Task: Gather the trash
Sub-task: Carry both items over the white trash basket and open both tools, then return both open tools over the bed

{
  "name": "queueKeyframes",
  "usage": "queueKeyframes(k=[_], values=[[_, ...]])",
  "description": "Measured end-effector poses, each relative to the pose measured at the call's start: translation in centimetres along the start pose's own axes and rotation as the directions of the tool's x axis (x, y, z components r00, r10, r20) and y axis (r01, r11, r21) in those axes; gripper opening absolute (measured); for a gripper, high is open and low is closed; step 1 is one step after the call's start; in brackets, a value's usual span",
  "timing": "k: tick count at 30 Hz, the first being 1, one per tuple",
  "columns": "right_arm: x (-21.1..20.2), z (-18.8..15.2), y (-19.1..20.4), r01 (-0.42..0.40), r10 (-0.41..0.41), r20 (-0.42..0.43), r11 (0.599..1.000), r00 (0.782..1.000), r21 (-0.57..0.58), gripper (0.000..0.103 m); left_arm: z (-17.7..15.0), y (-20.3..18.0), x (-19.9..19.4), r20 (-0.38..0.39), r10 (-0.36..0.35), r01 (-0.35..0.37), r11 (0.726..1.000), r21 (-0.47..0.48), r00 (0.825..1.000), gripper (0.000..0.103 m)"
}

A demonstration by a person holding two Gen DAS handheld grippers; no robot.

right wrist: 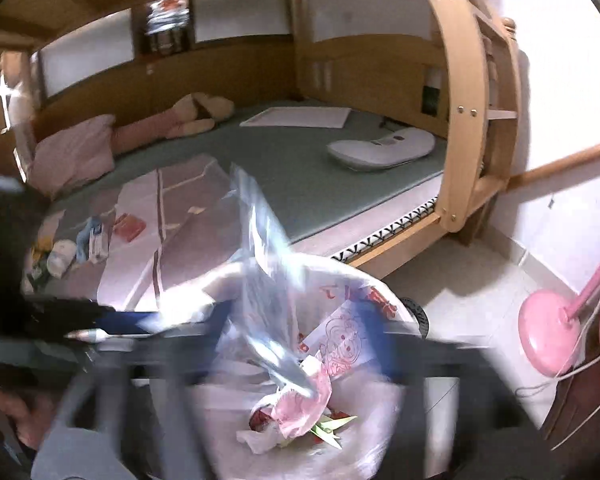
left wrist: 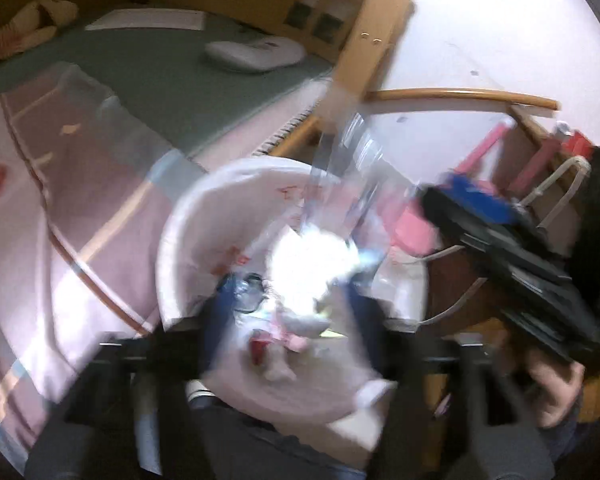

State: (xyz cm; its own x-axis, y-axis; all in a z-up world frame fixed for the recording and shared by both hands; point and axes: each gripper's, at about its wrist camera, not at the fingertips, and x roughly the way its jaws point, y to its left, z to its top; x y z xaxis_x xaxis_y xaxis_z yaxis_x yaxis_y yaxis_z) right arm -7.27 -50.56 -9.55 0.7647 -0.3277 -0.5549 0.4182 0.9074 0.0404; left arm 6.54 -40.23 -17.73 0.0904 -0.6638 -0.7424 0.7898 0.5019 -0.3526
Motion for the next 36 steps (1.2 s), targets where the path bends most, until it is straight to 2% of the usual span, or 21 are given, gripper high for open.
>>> queueKeyframes(k=[1,2,6,7,9,10,11,14,15,16,20,22,24,25,26,27,29,30,31,33,36], values=[[-0.2,0.2,0.3,-0.007,0.007,0.015,1.0,1.0,-0.012,0.084,0.1,0.5,-1.0,0.048,0.044,-0.044,0.999,-0.015,0.998,0.079],[-0.4,0.5,0.3,-0.008,0.008,0.02,1.0,1.0,-0.022,0.084,0.2,1.5,-2.7,0.1,0.077,-0.074,0.997,-0.036,0.992,0.09],[0.3,1.1,1.5,-0.051,0.051,0.036,0.999,0.998,-0.005,0.084,0.0,6.3,-9.1,0.211,0.201,-0.181,0.977,-0.112,0.957,0.095],[0.7,1.4,2.5,-0.071,0.072,0.043,0.997,0.997,-0.005,0.084,-0.3,8.2,-11.1,0.236,0.254,-0.226,0.964,-0.14,0.938,0.095],[1.2,1.9,4.5,-0.113,0.114,0.051,0.993,0.992,-0.018,0.084,-1.5,12.0,-15.5,0.286,0.392,-0.341,0.916,-0.213,0.875,0.097],[1.6,2.2,6.1,-0.145,0.146,0.054,0.989,0.988,-0.032,0.084,-2.1,13.2,-17.0,0.295,0.437,-0.377,0.895,-0.24,0.85,0.098],[2.0,2.5,7.6,-0.171,0.173,0.055,0.984,0.983,-0.045,0.084,-3.1,15.2,-19.0,0.3,0.505,-0.428,0.857,-0.288,0.809,0.098],[3.5,3.1,13.6,-0.277,0.282,0.049,0.956,0.958,-0.098,0.088,-6.1,20.0,-23.4,0.267,0.618,-0.486,0.765,-0.423,0.739,0.099],[4.1,3.2,15.4,-0.307,0.313,0.045,0.945,0.949,-0.115,0.089,-6.5,21.1,-24.4,0.261,0.635,-0.49,0.746,-0.45,0.727,0.099],[4.8,3.3,17.7,-0.342,0.35,0.035,0.93,0.936,-0.135,0.089,-7.5,22.4,-25.6,0.253,0.662,-0.502,0.719,-0.481,0.706,0.099],[7.1,3.9,25.0,-0.463,0.468,-0.013,0.87,0.884,-0.171,0.089,-11.9,26.2,-28.4,0.206,0.774,-0.579,0.596,-0.556,0.599,0.1],[8.2,4.4,28.7,-0.5,0.506,-0.022,0.844,0.862,-0.194,0.089,-13.5,27.9,-28.3,0.165,0.79,-0.592,0.563,-0.577,0.59,0.099],[8.8,4.5,30.8,-0.517,0.524,-0.024,0.829,0.851,-0.213,0.089,-14.5,29.8,-27.4,0.082,0.793,-0.607,0.525,-0.597,0.604,0.099],[9.0,4.3,31.6,-0.52,0.53,-0.018,0.824,0.848,-0.223,0.089,-14.5,30.2,-27.3,0.064,0.779,-0.599,0.528,-0.602,0.623,0.099],[9.3,3.7,32.3,-0.513,0.53,0.006,0.824,0.848,-0.24,0.089,-14.6,29.8,-27.4,0.081,0.769,-0.584,0.545,-0.602,0.634,0.099],[9.5,3.1,32.4,-0.502,0.522,0.017,0.828,0.853,-0.248,0.089,-14.6,29.5,-27.5,0.109,0.763,-0.57,0.561,-0.601,0.637,0.099],[11.0,1.6,32.9,-0.484,0.481,-0.077,0.837,0.873,-0.257,0.089,-14.5,29.2,-27.3,0.122,0.774,-0.58,0.56,-0.592,0.622,0.099],[11.0,1.4,32.8,-0.493,0.485,-0.098,0.834,0.869,-0.249,0.089,-14.3,29.0,-26.9,0.118,0.774,-0.591,0.562,-0.579,0.622,0.099],[10.8,1.6,32.3,-0.498,0.495,-0.077,0.833,0.866,-0.242,0.089,-14.2,28.7,-26.6,0.113,0.772,-0.597,0.567,-0.567,0.625,0.099],[10.3,1.4,32.0,-0.478,0.485,-0.043,0.839,0.874,-0.26,0.089,-14.0,28.4,-26.2,0.115,0.765,-0.596,0.578,-0.557,0.634,0.099],[11.1,1.3,32.3,-0.478,0.474,-0.081,0.844,0.877,-0.244,0.089,-13.5,27.7,-25.8,0.121,0.76,-0.597,0.588,-0.546,0.638,0.099]])
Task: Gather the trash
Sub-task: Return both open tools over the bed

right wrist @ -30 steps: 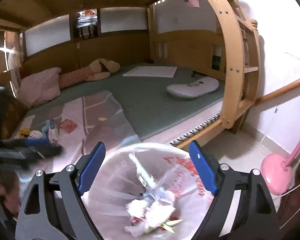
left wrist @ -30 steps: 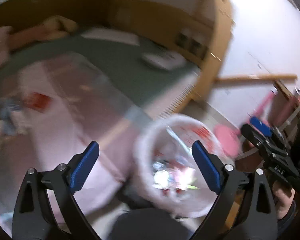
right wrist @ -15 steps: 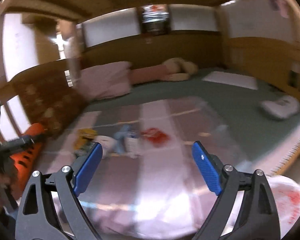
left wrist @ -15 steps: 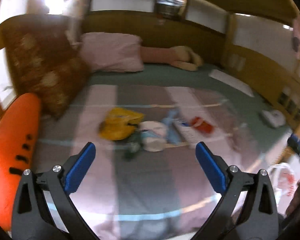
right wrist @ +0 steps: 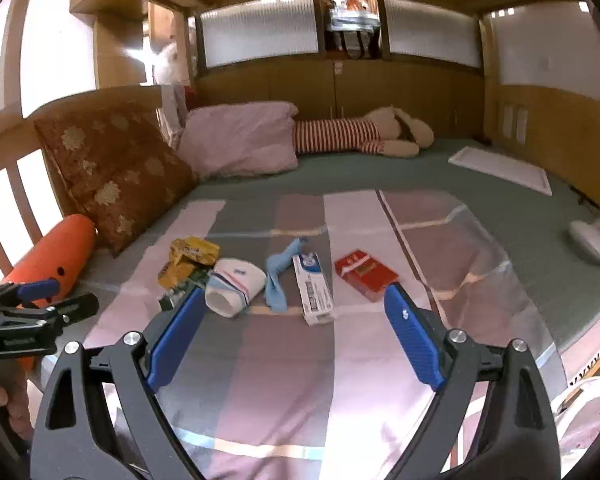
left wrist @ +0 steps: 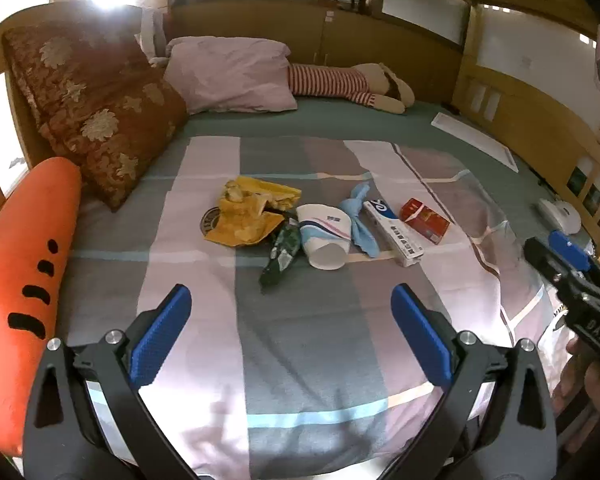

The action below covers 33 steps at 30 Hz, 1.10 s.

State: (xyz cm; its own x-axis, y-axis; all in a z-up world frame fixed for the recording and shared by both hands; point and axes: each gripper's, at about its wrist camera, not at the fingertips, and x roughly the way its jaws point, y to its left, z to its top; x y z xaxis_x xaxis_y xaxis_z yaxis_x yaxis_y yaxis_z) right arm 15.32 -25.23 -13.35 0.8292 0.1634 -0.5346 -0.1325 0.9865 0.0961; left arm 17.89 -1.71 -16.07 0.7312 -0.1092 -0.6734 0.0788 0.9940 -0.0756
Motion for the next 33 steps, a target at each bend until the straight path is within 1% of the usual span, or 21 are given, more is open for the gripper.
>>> queueKeyframes(k=[5,11,18,21,23,26,28,31,33], values=[[0.3,-0.1,0.5,-0.012,0.012,-0.004,1.0,1.0,-0.014,0.089,-0.3,-0.4,0.5,-0.016,0.003,-0.003,1.0,0.014,1.0,0.099],[0.7,-0.2,0.7,-0.014,0.014,-0.012,1.0,1.0,-0.014,0.089,-0.3,0.1,0.8,-0.025,-0.005,0.005,1.0,-0.01,1.0,0.099],[0.9,-0.3,0.7,-0.018,0.018,-0.02,1.0,1.0,-0.015,0.089,-0.4,-0.1,1.1,-0.034,-0.003,0.003,1.0,0.001,0.999,0.099],[1.4,-0.3,0.9,-0.019,0.019,-0.03,1.0,0.999,-0.023,0.089,-0.2,-0.1,1.5,-0.043,0.006,-0.005,1.0,0.008,0.999,0.099],[2.1,-0.2,0.9,-0.027,0.026,-0.043,0.999,0.999,-0.024,0.089,0.0,-0.5,2.0,-0.041,0.033,-0.032,0.999,0.035,0.999,0.099],[3.4,0.3,1.1,-0.032,0.029,-0.061,0.998,0.998,-0.048,0.089,0.7,-0.9,3.5,-0.053,0.057,-0.052,0.995,0.085,0.997,0.099],[4.9,0.7,1.1,-0.033,0.028,-0.085,0.998,0.996,-0.055,0.089,1.0,-1.0,5.4,-0.095,0.051,-0.04,0.993,0.112,0.994,0.099],[6.5,1.1,0.7,-0.037,0.034,-0.111,0.999,0.993,-0.03,0.089,1.3,-0.9,8.7,-0.153,0.078,-0.055,0.987,0.151,0.985,0.097],[7.5,1.4,0.5,-0.033,0.03,-0.121,0.999,0.992,-0.025,0.089,1.3,-0.5,11.5,-0.21,0.065,-0.032,0.987,0.157,0.976,0.083]])
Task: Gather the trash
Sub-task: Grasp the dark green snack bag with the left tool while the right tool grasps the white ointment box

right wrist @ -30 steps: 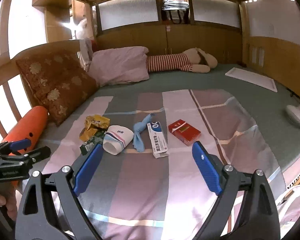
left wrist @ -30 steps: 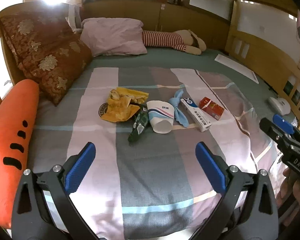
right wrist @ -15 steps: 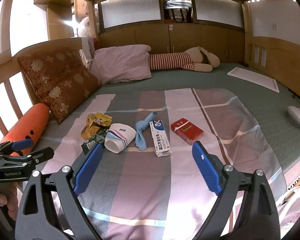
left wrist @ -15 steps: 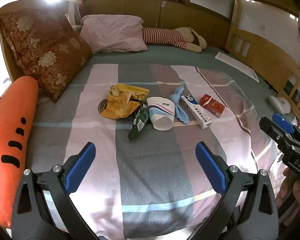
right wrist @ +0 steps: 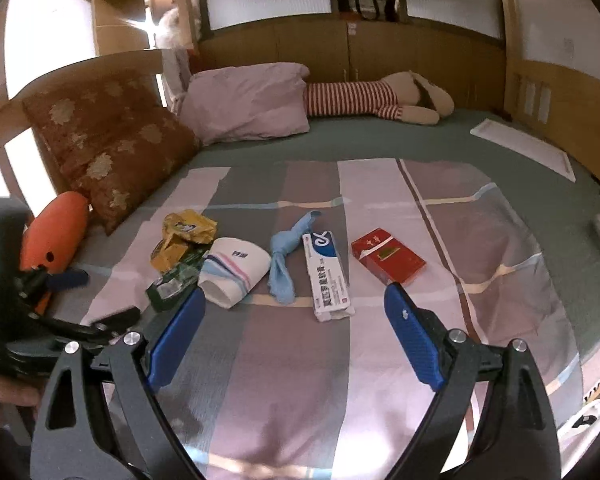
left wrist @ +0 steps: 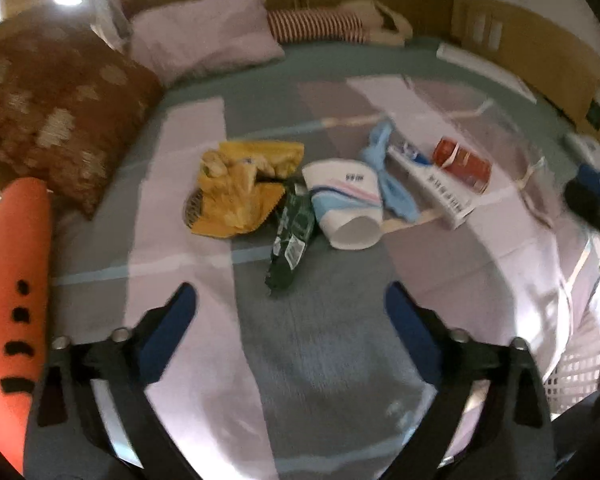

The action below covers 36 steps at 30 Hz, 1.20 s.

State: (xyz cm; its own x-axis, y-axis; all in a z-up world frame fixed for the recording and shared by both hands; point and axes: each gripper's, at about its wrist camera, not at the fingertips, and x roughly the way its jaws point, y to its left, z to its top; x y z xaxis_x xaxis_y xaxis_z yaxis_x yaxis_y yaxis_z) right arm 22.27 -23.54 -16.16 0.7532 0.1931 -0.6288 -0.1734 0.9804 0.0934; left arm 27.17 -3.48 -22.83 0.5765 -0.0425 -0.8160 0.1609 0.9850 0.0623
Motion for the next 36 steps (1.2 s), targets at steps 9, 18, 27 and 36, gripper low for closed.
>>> queueKeyframes(k=[9,18,27,36], values=[[5.8,0.2,-0.4,0.028,-0.032,-0.116,0.999,0.993,-0.037,0.089,0.6,1.2,6.9,-0.111,-0.097,0.091,0.994,-0.056,0.989,0.012],[14.8,-0.3,-2.7,0.047,-0.055,-0.259,0.998,0.964,-0.039,0.08,1.8,3.2,-4.1,0.116,-0.158,0.172,0.978,-0.122,0.981,0.005],[14.7,0.2,-3.4,-0.014,0.018,-0.307,1.0,0.952,0.015,0.04,-0.9,3.1,-11.0,0.285,-0.164,0.207,0.97,-0.128,0.944,0.005],[-0.4,0.2,0.6,-0.099,0.098,-0.066,0.995,0.993,-0.011,0.04,-3.0,2.5,-11.9,0.261,-0.169,0.21,0.967,-0.141,0.951,0.005]])
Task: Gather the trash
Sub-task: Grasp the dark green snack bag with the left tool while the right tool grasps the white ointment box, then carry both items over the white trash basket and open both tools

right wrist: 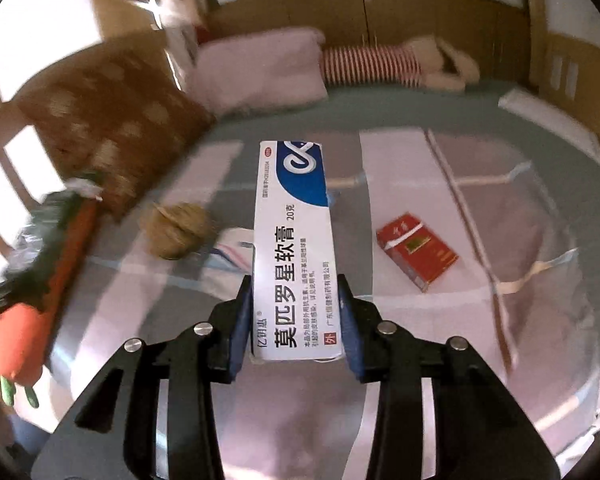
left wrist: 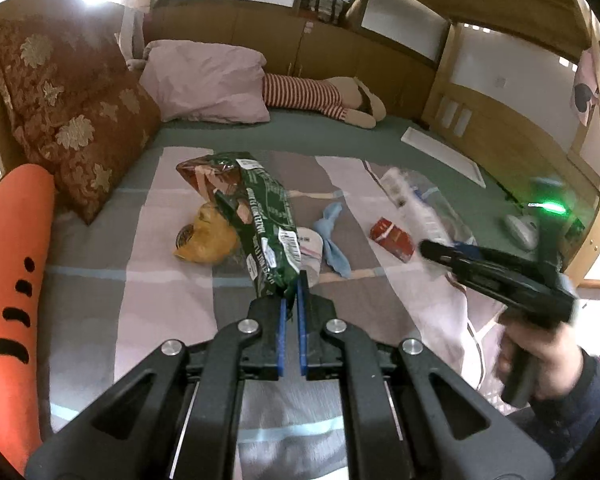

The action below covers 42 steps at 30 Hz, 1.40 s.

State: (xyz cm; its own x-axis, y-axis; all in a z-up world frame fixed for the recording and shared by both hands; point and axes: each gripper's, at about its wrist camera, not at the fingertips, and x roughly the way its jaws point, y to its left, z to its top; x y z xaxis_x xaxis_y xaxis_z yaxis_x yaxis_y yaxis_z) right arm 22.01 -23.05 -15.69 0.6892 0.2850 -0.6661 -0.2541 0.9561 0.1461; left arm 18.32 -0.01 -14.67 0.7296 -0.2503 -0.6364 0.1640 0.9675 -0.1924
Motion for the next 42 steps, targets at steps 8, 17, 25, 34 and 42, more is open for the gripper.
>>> queueKeyframes(k=[8,17,25,34,42], values=[[-3.5,-3.4,1.9,0.014,-0.012,0.05,0.999,0.999,-0.034,0.04,-2.5,-2.6,0.1,-0.042,-0.029,0.031,0.998,0.048,0.999,0.005],[-3.2,-3.6,1.9,-0.002,0.003,0.038,1.0,0.999,-0.031,0.04,-3.0,-3.6,0.7,-0.06,-0.015,0.019,0.997,0.08,0.998,0.005],[-3.3,-3.6,1.9,-0.006,0.008,0.033,0.999,0.999,-0.033,0.04,-3.0,-3.7,1.0,-0.067,-0.01,0.015,0.996,0.088,0.998,0.005],[-7.6,-3.7,-0.6,-0.028,0.024,0.109,0.999,0.994,0.035,0.04,-3.3,-4.6,1.4,-0.066,-0.038,0.047,0.99,0.13,0.997,0.005],[-21.3,-9.9,-9.2,0.124,-0.149,0.164,0.98,0.975,0.153,0.04,-4.6,-13.8,-0.9,-0.108,-0.259,0.28,0.908,0.313,0.96,0.005]])
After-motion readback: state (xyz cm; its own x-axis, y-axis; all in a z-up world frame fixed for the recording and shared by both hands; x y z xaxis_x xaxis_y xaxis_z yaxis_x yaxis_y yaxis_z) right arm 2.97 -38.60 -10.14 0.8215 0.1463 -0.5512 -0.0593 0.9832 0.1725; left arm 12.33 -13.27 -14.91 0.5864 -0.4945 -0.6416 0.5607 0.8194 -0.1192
